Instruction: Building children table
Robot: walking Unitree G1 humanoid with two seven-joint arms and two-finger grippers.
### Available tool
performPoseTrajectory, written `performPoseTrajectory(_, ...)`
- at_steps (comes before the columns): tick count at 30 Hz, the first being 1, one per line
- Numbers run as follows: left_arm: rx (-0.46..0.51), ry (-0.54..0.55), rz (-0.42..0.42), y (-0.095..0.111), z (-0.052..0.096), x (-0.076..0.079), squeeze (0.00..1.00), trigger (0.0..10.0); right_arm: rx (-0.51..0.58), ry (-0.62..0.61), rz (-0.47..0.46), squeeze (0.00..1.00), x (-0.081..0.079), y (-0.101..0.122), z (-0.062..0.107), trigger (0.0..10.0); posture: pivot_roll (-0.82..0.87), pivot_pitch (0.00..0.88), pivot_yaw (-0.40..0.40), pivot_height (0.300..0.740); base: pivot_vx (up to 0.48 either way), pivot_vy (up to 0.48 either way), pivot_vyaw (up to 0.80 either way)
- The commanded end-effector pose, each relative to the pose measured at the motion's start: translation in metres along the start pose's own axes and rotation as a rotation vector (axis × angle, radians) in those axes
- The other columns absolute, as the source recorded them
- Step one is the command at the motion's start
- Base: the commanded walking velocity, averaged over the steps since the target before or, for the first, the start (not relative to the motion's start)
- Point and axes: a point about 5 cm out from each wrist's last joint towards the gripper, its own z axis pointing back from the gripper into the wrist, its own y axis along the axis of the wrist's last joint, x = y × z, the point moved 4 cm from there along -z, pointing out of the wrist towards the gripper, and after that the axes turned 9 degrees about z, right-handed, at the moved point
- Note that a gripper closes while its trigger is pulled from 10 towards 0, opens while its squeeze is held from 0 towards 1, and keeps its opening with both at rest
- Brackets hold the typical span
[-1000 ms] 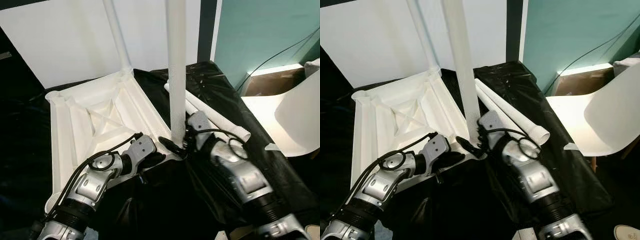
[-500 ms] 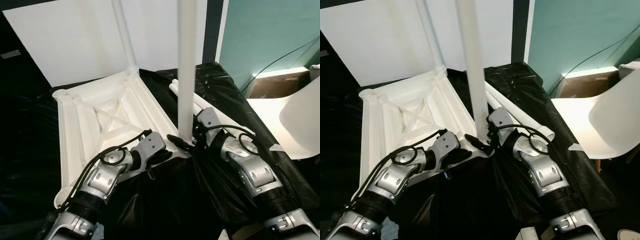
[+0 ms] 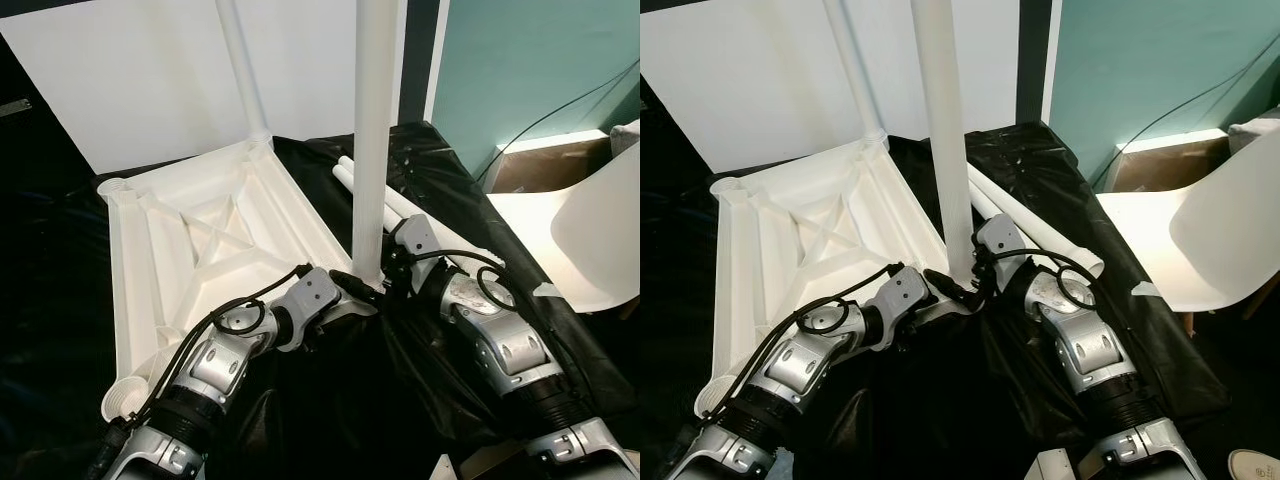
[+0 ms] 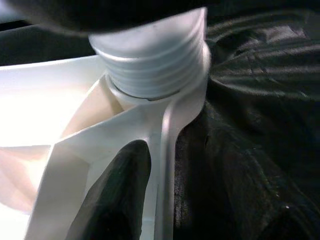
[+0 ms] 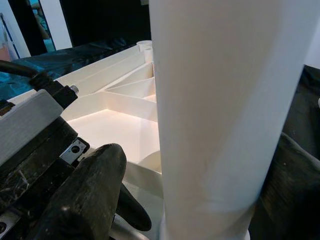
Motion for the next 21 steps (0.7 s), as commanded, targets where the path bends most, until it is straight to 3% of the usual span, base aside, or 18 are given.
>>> performPoseTrajectory(1,-0.103,0.014,0.050,-0.026,-0.004,0.001,0.00,10.0,0.002,0.024,-0.021,0.00,-0.005,-0.002,-0.002,10.0,0.02,0.000,0.081,0.740,0.000,0.000,0.00)
performPoseTrajectory(2,-0.118,0.018,0.057,-0.029,-0.005,0.001,0.00,10.0,0.000,0.021,-0.025,0.00,-0.004,-0.003,-0.002,10.0,0.02,0.000,0.082,0.740,0.000,0.000,0.00)
performPoseTrajectory(3,-0.122,-0.003,0.068,-0.030,-0.006,0.005,0.00,3.7,-0.006,0.022,-0.032,0.00,-0.004,-0.004,-0.002,10.0,0.02,0.000,0.082,0.740,0.000,0.000,0.00)
performPoseTrajectory(4,-0.122,-0.003,0.068,-0.030,-0.006,0.005,0.00,3.7,-0.006,0.022,-0.032,0.00,-0.004,-0.004,-0.002,10.0,0.02,0.000,0.082,0.740,0.000,0.000,0.00)
performPoseTrajectory(5,-0.120,-0.030,0.081,-0.029,-0.007,0.009,0.00,0.0,-0.013,0.025,-0.041,0.00,-0.005,-0.005,-0.002,7.5,0.02,0.000,0.082,0.740,0.000,0.000,0.00)
performPoseTrajectory(6,-0.120,-0.064,0.082,-0.029,-0.007,0.014,0.00,0.0,-0.019,0.032,-0.054,0.00,-0.006,-0.007,-0.001,0.0,0.02,0.000,0.082,0.740,0.000,0.000,0.00)
performPoseTrajectory(17,-0.141,-0.132,0.077,-0.032,-0.007,0.025,0.00,0.0,0.009,-0.001,-0.140,0.00,-0.014,-0.005,-0.003,0.0,0.03,0.000,0.088,0.740,0.000,0.000,0.00)
performPoseTrajectory(18,-0.155,-0.106,0.070,-0.034,-0.008,0.021,0.00,1.5,0.020,-0.274,-0.207,0.00,0.007,-0.007,-0.006,0.0,0.03,0.000,0.087,0.740,0.000,0.000,0.00)
performPoseTrajectory(19,-0.160,-0.095,0.069,-0.034,-0.008,0.019,0.00,1.5,0.014,-0.386,-0.238,0.00,0.015,-0.011,-0.004,0.0,0.03,0.000,0.087,0.740,0.000,0.000,0.00)
performPoseTrajectory(20,-0.160,-0.095,0.069,-0.034,-0.008,0.019,0.00,1.5,0.014,-0.386,-0.238,0.00,0.015,-0.011,-0.004,0.0,0.03,0.000,0.087,0.740,0.000,0.000,0.00)
performPoseTrajectory(21,-0.165,-0.081,0.069,-0.035,-0.008,0.017,0.00,9.1,0.008,-0.480,-0.257,0.00,0.019,-0.014,-0.002,0.0,0.03,0.000,0.088,0.740,0.000,0.000,0.00)
